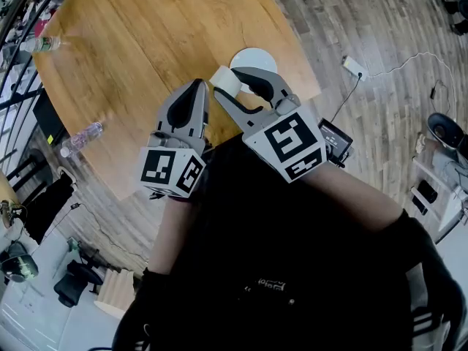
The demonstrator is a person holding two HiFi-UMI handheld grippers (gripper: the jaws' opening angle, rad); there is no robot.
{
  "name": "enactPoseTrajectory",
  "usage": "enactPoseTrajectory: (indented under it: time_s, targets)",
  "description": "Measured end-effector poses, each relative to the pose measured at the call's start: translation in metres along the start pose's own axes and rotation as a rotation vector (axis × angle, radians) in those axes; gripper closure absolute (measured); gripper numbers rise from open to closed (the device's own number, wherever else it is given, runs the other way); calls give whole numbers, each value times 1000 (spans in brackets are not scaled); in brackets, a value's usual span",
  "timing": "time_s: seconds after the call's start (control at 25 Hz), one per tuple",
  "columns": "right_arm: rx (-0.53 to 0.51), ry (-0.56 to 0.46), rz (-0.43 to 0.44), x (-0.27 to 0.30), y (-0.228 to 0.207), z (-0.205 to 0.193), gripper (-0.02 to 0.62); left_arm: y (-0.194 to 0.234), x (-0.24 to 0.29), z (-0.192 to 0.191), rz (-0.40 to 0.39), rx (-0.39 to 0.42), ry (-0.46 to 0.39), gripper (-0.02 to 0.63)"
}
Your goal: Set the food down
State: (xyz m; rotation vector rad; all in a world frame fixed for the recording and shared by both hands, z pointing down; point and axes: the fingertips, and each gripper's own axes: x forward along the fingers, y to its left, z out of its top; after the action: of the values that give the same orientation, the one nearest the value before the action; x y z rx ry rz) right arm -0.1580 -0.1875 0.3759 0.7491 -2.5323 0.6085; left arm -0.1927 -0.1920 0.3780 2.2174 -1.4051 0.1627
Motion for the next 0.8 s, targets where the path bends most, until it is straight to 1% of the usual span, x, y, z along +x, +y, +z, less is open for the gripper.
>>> enactPoseTrajectory:
  time_s: [0.24,0.36,0.52,0.8]
  targets:
    - [23,49,-17,6,-16,-24,428,-1,-3,-11,18,-16,24,603]
    - [15,60,-30,11,-29,-36,428,-1,-3,-12,30,-18,33,603]
    - [21,98,-52,22,-43,-57,428,1,-4,-15,37,-9,50,603]
    - [65,148,-62,38,-52,-82,428,4,-3,-20,35,1,90,603]
